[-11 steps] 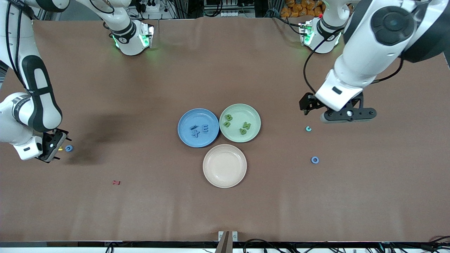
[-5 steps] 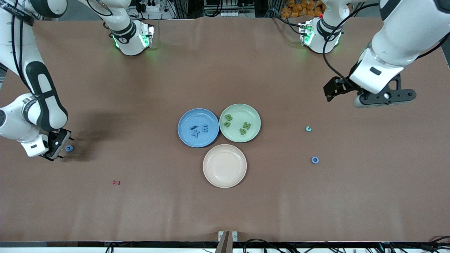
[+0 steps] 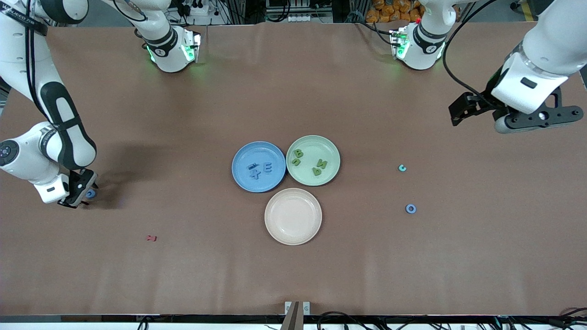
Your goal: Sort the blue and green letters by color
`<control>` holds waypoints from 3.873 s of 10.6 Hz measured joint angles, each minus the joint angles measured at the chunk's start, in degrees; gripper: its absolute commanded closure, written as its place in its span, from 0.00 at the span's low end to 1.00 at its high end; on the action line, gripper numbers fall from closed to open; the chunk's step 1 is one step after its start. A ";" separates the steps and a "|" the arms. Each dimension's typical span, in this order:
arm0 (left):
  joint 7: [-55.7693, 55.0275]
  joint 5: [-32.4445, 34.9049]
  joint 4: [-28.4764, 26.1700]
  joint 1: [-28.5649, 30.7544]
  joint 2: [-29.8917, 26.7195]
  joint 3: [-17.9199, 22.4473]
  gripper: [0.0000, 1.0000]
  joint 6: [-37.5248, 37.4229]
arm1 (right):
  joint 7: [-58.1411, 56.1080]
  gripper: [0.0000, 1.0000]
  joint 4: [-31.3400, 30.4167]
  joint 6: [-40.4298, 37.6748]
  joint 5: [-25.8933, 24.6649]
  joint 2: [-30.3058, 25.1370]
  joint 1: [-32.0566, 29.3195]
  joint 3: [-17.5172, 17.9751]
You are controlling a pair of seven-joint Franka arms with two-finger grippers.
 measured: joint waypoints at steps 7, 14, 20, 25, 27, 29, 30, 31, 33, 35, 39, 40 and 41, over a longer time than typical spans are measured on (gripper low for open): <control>7.18 -0.26 -0.66 -6.02 -0.81 10.98 0.00 -0.18 | 14.80 0.99 -2.46 -3.61 0.20 -3.76 1.09 1.86; 7.18 -0.27 -0.68 -4.92 -0.81 11.21 0.00 3.12 | 64.05 0.99 -2.77 -11.93 0.25 -10.03 20.03 2.39; 7.18 -0.27 -1.06 -4.44 -0.63 11.20 0.00 4.10 | 98.42 0.99 -1.55 -11.69 0.62 -10.76 39.86 2.61; 7.83 -0.27 -1.27 -4.13 -0.59 11.24 0.00 4.20 | 112.82 0.85 -1.61 -11.70 0.73 -10.06 51.26 2.65; 7.84 -0.27 -1.33 -4.09 -0.53 11.24 0.00 4.21 | 115.73 0.00 -1.61 -11.67 0.75 -8.95 54.69 2.68; 7.84 -0.27 -1.38 -4.05 -0.38 11.25 0.00 4.21 | 117.25 0.00 -1.34 -11.51 0.79 -8.14 55.66 2.64; 7.84 -0.27 -1.38 -4.05 -0.36 11.25 0.00 4.22 | 117.25 0.00 -0.72 -11.51 0.80 -8.06 55.26 2.43; 7.84 -0.27 -1.39 -4.01 -0.35 11.25 0.00 4.23 | 117.24 0.00 0.06 -11.55 0.80 -8.08 54.28 2.11; 7.84 -0.27 -1.39 -3.88 -0.34 11.26 0.00 4.26 | 114.03 0.00 1.39 -12.54 0.79 -8.30 49.05 1.80; 7.84 -0.27 -1.41 -3.80 -0.32 11.26 0.00 4.27 | 105.82 0.00 3.12 -16.25 0.77 -9.31 39.90 1.83; 7.85 -0.27 -1.45 -3.72 -0.27 11.23 0.00 4.27 | 83.74 0.00 4.41 -18.40 0.61 -9.64 21.16 1.80; 7.85 -0.28 -1.46 -3.71 -0.26 11.22 0.00 4.27 | 80.40 0.00 4.43 -18.46 0.60 -9.64 16.89 1.77; 7.85 -0.28 -1.48 -3.70 -0.24 11.22 0.00 4.27 | 79.17 0.00 4.61 -18.45 0.60 -9.90 13.77 1.62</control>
